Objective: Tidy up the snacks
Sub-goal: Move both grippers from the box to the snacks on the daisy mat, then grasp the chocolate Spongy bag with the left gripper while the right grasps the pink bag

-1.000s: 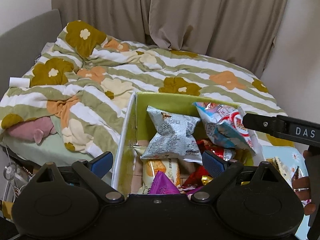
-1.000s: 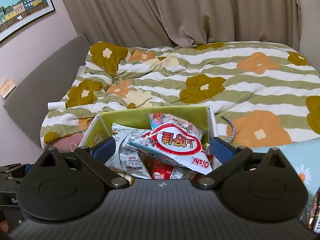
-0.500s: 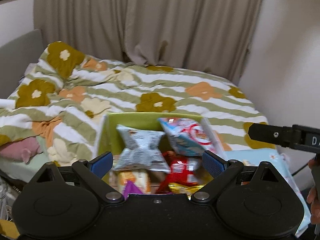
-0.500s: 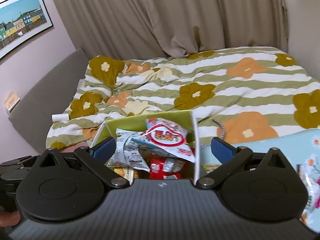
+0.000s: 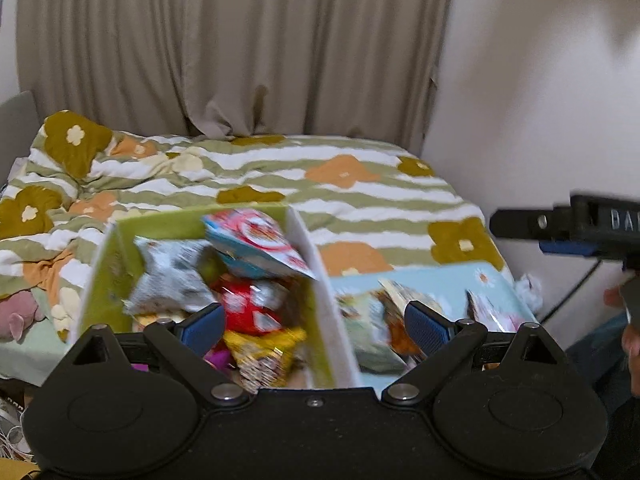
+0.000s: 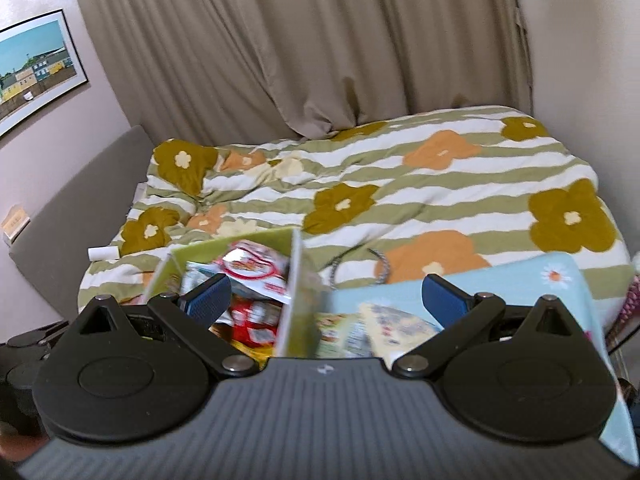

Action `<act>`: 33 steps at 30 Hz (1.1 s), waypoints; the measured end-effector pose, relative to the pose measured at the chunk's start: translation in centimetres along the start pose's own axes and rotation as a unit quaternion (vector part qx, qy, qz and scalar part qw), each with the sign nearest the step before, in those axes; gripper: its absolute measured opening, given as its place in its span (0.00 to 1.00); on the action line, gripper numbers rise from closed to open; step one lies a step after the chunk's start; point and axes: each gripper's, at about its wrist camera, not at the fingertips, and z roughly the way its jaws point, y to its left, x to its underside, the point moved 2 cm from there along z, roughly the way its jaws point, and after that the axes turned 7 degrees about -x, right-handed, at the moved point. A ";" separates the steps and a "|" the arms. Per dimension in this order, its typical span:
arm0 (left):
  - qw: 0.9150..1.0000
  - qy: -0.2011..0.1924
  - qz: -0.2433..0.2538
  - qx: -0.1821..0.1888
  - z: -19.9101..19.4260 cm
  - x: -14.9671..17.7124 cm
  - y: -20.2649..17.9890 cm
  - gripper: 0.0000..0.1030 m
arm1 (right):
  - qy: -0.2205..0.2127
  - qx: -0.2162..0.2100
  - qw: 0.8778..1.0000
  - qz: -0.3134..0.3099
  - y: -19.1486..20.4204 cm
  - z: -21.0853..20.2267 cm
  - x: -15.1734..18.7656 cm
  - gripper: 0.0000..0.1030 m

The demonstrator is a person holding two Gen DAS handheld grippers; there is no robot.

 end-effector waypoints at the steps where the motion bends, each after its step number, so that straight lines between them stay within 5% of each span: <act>1: 1.000 0.003 0.010 0.000 0.0 0.4 -0.9 0.95 | 0.005 -0.002 1.000 0.004 -1.1 -0.4 0.2 1.00; 13: 0.984 0.032 0.174 0.006 2.1 7.1 -10.3 0.95 | 0.082 -0.013 0.996 0.032 -10.5 -2.2 4.6 1.00; 23: 0.945 0.081 0.318 0.000 6.6 10.4 -13.9 0.95 | 0.147 -0.028 0.987 0.060 -13.5 0.7 9.7 1.00; 33: 0.926 0.117 0.357 -0.021 10.4 11.8 -15.4 0.90 | 0.160 -0.022 0.982 0.094 -14.8 3.7 12.5 1.00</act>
